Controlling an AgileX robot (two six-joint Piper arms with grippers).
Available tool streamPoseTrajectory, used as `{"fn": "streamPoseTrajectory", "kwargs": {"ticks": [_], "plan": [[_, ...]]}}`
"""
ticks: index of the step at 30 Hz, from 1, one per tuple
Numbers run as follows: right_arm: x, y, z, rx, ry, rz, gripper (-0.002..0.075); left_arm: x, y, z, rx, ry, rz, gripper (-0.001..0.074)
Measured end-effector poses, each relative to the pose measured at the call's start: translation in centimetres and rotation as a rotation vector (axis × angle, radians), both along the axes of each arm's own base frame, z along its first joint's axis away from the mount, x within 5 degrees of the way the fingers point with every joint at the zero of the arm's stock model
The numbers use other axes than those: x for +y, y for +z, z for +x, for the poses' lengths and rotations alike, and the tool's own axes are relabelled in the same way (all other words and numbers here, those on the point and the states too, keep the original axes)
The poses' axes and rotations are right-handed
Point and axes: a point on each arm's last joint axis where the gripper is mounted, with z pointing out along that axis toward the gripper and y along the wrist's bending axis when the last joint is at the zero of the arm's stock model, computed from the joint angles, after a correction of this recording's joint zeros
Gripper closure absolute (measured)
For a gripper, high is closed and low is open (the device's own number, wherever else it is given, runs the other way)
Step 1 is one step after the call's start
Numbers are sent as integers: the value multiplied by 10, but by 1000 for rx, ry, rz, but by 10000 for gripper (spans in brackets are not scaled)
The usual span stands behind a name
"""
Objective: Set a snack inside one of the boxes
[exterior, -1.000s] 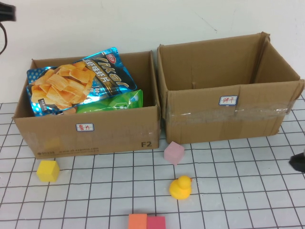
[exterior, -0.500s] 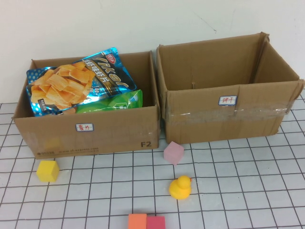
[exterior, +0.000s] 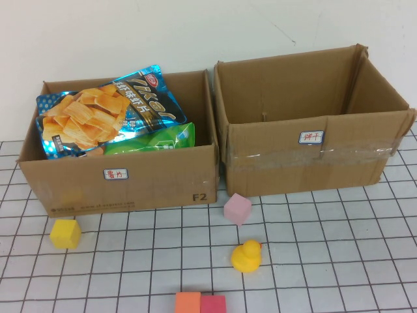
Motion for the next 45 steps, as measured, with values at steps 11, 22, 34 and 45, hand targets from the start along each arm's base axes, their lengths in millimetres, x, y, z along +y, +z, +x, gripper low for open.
{"fn": "streamPoseTrajectory", "kwargs": {"ticks": [11,22,34,45], "plan": [[-5,-37,-26,0,-33,28,727,4,-30,-18,-154,-1,-37,736],[-3,-39,-29,41,-8,41,727,3,-51,-17,-4,5,-86,736],[-2,-39,-30,43,-6,42,727,3,-77,-18,139,14,-63,736],[-2,-39,-30,49,-2,46,727,15,-111,-23,137,231,-77,736]]}}
